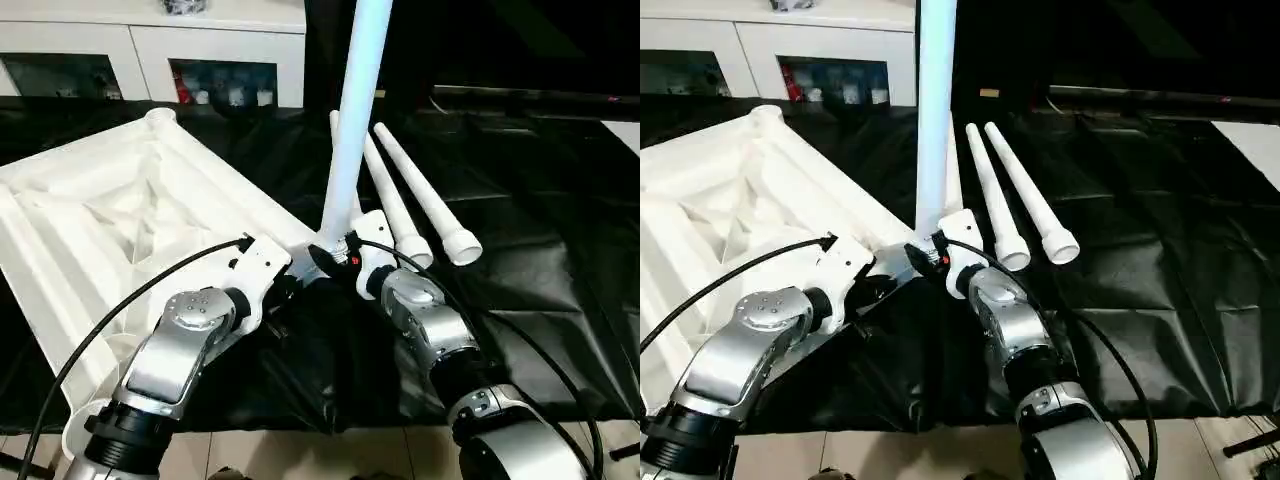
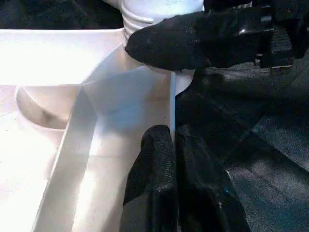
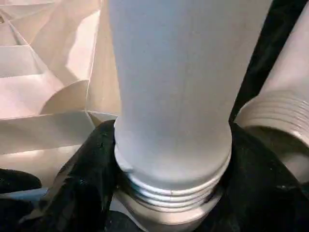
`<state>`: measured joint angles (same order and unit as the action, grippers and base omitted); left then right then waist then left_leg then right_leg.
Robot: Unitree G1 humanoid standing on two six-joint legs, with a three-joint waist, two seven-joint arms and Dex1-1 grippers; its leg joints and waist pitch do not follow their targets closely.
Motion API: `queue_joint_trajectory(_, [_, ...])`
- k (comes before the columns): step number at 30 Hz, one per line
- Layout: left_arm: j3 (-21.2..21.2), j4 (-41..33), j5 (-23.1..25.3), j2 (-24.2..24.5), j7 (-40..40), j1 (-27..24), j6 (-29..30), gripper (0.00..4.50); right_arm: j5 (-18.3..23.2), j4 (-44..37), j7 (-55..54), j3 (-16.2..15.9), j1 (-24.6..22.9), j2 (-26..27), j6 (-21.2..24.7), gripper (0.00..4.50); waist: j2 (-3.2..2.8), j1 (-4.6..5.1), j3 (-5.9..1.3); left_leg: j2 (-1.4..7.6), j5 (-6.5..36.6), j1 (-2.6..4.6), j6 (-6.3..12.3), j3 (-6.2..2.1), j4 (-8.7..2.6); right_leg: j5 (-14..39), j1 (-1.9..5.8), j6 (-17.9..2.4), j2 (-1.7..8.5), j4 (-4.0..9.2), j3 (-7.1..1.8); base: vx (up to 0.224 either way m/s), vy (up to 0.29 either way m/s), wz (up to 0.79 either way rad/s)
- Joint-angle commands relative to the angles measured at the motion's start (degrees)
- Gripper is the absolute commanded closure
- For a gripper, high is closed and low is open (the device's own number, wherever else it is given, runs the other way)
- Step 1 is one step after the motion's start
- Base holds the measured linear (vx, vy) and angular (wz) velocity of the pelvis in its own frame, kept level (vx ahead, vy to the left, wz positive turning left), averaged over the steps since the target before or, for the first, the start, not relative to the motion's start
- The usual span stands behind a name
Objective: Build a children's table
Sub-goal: Rotate leg to tighten
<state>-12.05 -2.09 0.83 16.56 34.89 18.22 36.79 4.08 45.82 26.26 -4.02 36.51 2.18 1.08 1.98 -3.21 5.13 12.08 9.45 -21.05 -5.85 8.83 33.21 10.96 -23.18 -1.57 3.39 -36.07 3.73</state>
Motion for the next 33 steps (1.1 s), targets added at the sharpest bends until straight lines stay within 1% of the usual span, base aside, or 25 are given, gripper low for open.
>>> queue_joint_trajectory(1, [-3.0,-3.3,-3.1,-1.4,3.0,0.2,-2.4,4.50,1.5,1.2,3.3,-1.4,-0.4,1.9,0.4,1.06,-0.66,-0.41,-4.44,0.75,10.5,0.07,1.60,0.33,-3.52,8.3,3.15,-10.7,3.93,4.24,-2.79,0.000,0.000,0.00])
queue_joint_trajectory(2, [-3.0,-3.4,-3.3,-1.0,3.5,0.2,-2.5,4.50,1.7,1.0,4.0,-1.4,-0.5,1.6,0.1,0.96,-0.69,-0.45,-4.52,0.74,9.6,0.07,1.86,0.39,-3.45,6.8,3.17,-11.2,3.89,4.11,-2.79,0.000,0.000,0.00])
queue_joint_trajectory(3, [-3.3,-3.5,-3.5,-0.7,4.5,0.2,-2.7,4.50,1.8,0.7,5.0,-1.3,-0.6,1.0,-0.5,0.80,-0.97,-0.48,-4.53,0.75,8.9,0.14,2.03,0.42,-3.40,5.1,3.10,-11.8,3.79,4.00,-2.78,0.000,0.000,0.00])
queue_joint_trajectory(4, [-3.5,-3.7,-3.8,-0.1,5.6,0.2,-2.9,4.50,2.0,0.0,6.6,-1.1,-0.8,0.2,-0.9,0.64,-0.90,-0.49,-4.50,0.71,9.0,0.12,2.12,0.48,-3.37,4.7,3.12,-12.1,3.74,3.96,-2.78,0.000,0.000,0.00])
queue_joint_trajectory(5, [-3.8,-3.7,-4.1,0.7,7.2,0.1,-3.6,4.50,2.0,-1.2,8.7,-1.3,-1.1,-1.1,-1.0,0.64,-0.88,-0.61,-4.51,0.71,9.3,0.15,2.28,0.50,-3.38,4.7,3.20,-12.4,3.79,3.95,-2.77,0.000,0.000,0.00])
queue_joint_trajectory(7, [-3.8,-3.7,-4.4,1.2,8.2,0.0,-3.8,4.50,1.8,-2.3,10.2,-1.8,-1.6,-2.1,-0.9,0.60,-1.01,-0.86,-4.38,0.84,10.4,0.39,2.24,0.47,-3.48,6.3,3.09,-12.4,3.84,4.20,-2.77,0.000,0.000,0.00])
queue_joint_trajectory(8, [-3.8,-3.5,-4.6,2.2,9.9,0.0,-4.7,4.50,1.3,-4.3,12.8,-2.8,-2.6,-4.2,-0.5,0.33,-1.38,-0.98,-4.41,0.85,10.7,0.44,2.02,0.45,-3.45,6.5,3.07,-12.5,3.82,4.12,-2.77,0.000,0.000,0.00])
queue_joint_trajectory(10, [-3.8,-3.2,-4.8,2.7,10.8,0.0,-5.2,4.50,1.1,-5.3,14.3,-3.4,-3.2,-5.3,0.0,0.20,-1.17,-1.47,-4.38,0.90,11.2,0.57,1.99,0.52,-3.49,7.3,3.04,-12.0,3.73,4.33,-2.79,0.000,0.000,0.00])
queue_joint_trajectory(11, [-3.7,-2.7,-5.2,3.9,12.4,0.1,-6.5,4.50,1.2,-7.6,17.9,-4.3,-4.6,-7.6,0.8,0.20,-1.11,-1.70,-4.33,0.89,11.5,0.48,1.85,0.55,-3.55,7.6,3.08,-11.9,3.78,4.35,-2.85,0.000,0.000,0.00])
queue_joint_trajectory(12, [-3.7,-2.7,-5.2,3.9,12.4,0.1,-6.5,4.50,1.2,-7.6,17.9,-4.3,-4.6,-7.6,0.8,0.13,-1.00,-1.86,-4.32,0.84,11.5,0.42,1.87,0.47,-3.57,7.9,3.24,-11.6,3.76,4.41,-2.82,0.000,0.000,0.00])
queue_joint_trajectory(13, [-3.6,-2.6,-5.2,4.1,12.7,0.1,-6.7,4.50,1.3,-8.0,18.5,-4.5,-4.8,-8.0,0.9,0.05,-1.01,-1.83,-4.32,0.89,11.8,0.49,1.67,0.50,-3.61,8.9,3.04,-11.5,3.86,4.46,-2.86,0.000,0.000,0.00])
queue_joint_trajectory(14, [-3.4,-2.0,-5.6,5.5,14.7,0.3,-7.9,4.50,2.2,-11.0,23.2,-5.1,-6.5,-10.4,1.6,0.05,-0.95,-1.92,-4.31,0.88,11.8,0.52,1.56,0.47,-3.61,9.3,3.12,-11.4,3.84,4.54,-2.82,0.000,0.000,0.00])
queue_joint_trajectory(15, [-3.3,-1.7,-6.1,6.8,16.6,0.3,-8.5,4.50,3.0,-13.5,26.7,-5.7,-7.9,-12.3,2.0,0.05,-0.92,-2.18,-4.29,0.77,12.1,0.55,1.98,0.46,-3.55,10.0,3.26,-10.6,3.75,4.68,-2.84,0.000,0.000,0.00])
queue_joint_trajectory(16, [-3.3,-1.7,-6.1,6.8,16.6,0.3,-8.5,4.50,3.0,-13.5,26.7,-5.7,-7.9,-12.3,2.0,0.05,-0.90,-2.32,-4.32,0.93,12.0,0.64,2.25,0.50,-3.55,9.8,3.16,-10.6,3.84,4.70,-2.92,0.000,0.000,0.00])
queue_joint_trajectory(17, [-3.3,-1.4,-6.4,7.8,18.2,0.2,-9.0,4.50,3.5,-15.4,29.4,-6.2,-8.9,-13.8,2.1,0.05,-0.97,-2.35,-4.26,0.87,12.2,0.45,2.30,0.46,-3.62,10.0,3.11,-10.6,3.75,4.65,-2.83,0.000,0.000,0.00])
queue_joint_trajectory(18, [-3.2,-1.2,-6.8,8.7,19.6,0.1,-9.6,4.50,3.9,-16.9,31.5,-6.7,-9.7,-15.1,2.4,0.05,-0.82,-2.41,-4.25,0.88,12.1,0.45,2.21,0.45,-3.65,10.3,3.14,-10.6,3.80,4.68,-2.82,0.000,0.000,0.00])
queue_joint_trajectory(19, [-3.2,-1.0,-7.0,9.4,20.6,0.1,-9.9,4.50,4.2,-17.9,33.2,-7.0,-10.2,-16.1,2.4,0.05,-1.16,-2.55,-4.55,0.90,12.1,0.56,2.06,0.41,-3.55,10.8,3.19,-10.8,3.91,4.59,-2.82,0.000,0.000,0.00])
queue_joint_trajectory(21, [-3.3,-0.6,-7.1,10.1,21.5,0.1,-10.4,4.50,4.4,-18.8,34.5,-7.4,-10.6,-17.0,2.4,0.05,-1.01,-2.55,-4.41,0.91,12.3,0.52,1.97,0.39,-3.63,11.0,3.12,-10.9,3.82,4.73,-2.74,0.000,0.000,0.00])
queue_joint_trajectory(23, [-3.6,-0.3,-7.5,11.2,23.3,0.2,-10.6,4.50,4.8,-20.2,36.5,-7.8,-11.0,-18.4,2.4,0.05,-0.97,-2.55,-4.45,0.97,12.2,0.52,1.99,0.39,-3.63,10.9,3.18,-11.0,3.87,4.67,-2.78,0.000,0.000,0.00])
queue_joint_trajectory(25, [-4.1,0.0,-7.2,11.8,23.7,0.5,-10.7,4.50,4.6,-20.5,37.2,-8.1,-10.9,-18.9,2.1,0.32,-0.98,-2.57,-4.61,0.97,11.7,0.46,2.05,0.41,-3.52,9.8,3.19,-11.5,3.90,4.51,-2.77,0.000,0.000,0.00])
queue_joint_trajectory(26, [-4.1,0.0,-7.2,11.8,23.7,0.5,-10.7,4.50,4.6,-20.5,37.2,-8.1,-10.9,-18.9,2.1,0.32,-0.95,-2.56,-4.66,0.95,11.4,0.46,2.03,0.41,-3.49,9.5,3.22,-11.6,3.88,4.45,-2.76,0.000,0.000,0.00])
queue_joint_trajectory(29, [-4.4,0.2,-7.3,12.3,24.5,0.7,-10.9,4.50,4.2,-20.8,37.7,-8.2,-10.9,-19.3,2.1,0.64,-0.97,-2.62,-4.71,0.94,10.9,0.51,1.97,0.46,-3.40,8.5,3.21,-12.1,3.88,4.35,-2.77,0.000,0.000,0.00])
queue_joint_trajectory(30, [-4.6,0.4,-7.5,12.6,25.2,0.8,-11.1,4.50,4.2,-21.0,37.9,-8.4,-10.8,-19.3,2.2,0.64,-0.66,-2.62,-4.78,0.94,10.7,0.49,2.05,0.48,-3.40,8.3,3.30,-12.2,3.86,4.32,-2.74,0.000,0.000,0.00])
queue_joint_trajectory(31, [-4.6,0.5,-7.5,12.8,25.4,0.8,-11.3,4.50,4.2,-21.1,38.0,-8.4,-10.9,-19.3,2.4,0.78,-0.78,-2.71,-4.79,0.92,10.4,0.45,2.04,0.43,-3.39,8.4,3.32,-12.1,3.88,4.21,-2.72,0.000,0.000,0.00])
queue_joint_trajectory(33, [-4.7,0.6,-7.5,12.9,25.6,0.8,-11.3,4.50,4.1,-21.2,38.0,-8.5,-10.8,-19.2,2.5,0.96,-0.75,-2.73,-4.78,0.92,10.1,0.45,2.10,0.47,-3.36,7.9,3.27,-12.1,3.85,4.20,-2.75,0.000,0.000,0.00])
